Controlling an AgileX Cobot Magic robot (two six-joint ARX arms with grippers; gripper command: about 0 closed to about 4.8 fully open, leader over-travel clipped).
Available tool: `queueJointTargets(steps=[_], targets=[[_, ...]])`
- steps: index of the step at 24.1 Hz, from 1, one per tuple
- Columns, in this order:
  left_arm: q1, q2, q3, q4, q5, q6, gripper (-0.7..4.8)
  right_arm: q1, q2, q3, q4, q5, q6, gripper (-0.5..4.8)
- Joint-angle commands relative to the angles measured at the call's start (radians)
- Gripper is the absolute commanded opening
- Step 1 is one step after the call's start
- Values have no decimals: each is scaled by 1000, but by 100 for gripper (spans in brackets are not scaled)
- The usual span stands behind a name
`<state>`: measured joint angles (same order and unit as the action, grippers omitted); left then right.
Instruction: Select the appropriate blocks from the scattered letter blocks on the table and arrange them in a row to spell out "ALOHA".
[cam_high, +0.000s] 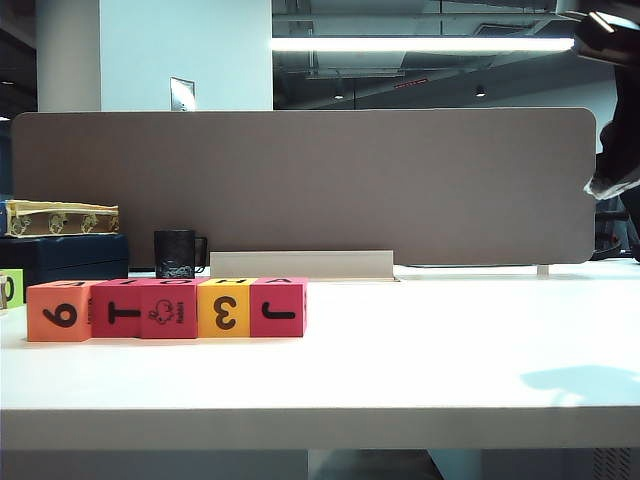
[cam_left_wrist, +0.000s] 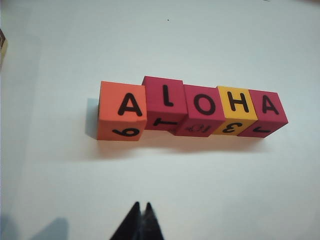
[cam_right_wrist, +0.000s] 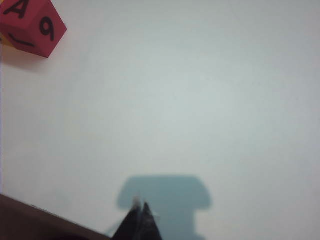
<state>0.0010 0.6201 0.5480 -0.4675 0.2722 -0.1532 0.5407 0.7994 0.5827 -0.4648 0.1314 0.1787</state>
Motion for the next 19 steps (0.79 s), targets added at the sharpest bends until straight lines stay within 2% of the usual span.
queueJointTargets(steps=[1,10,11,12,16,19], targets=[[2,-1,2,11,-3,3,-5,1,0,4,14,2,5,-1],[2,-2,2,11,-7,8,-5,1,0,4,14,2,5,-1],[2,-11,2,10,-6,22,-5,1,0,4,14,2,5,-1],[9,-47,0,13,-29,95,-5,1,0,4,14,2,5,-1],[35,-194,-126,193,-71,107,-5,1,0,4,16,2,5,-1],[40,-399,-332,410,-78,131,-5,1,0,4,17,2,5,-1]])
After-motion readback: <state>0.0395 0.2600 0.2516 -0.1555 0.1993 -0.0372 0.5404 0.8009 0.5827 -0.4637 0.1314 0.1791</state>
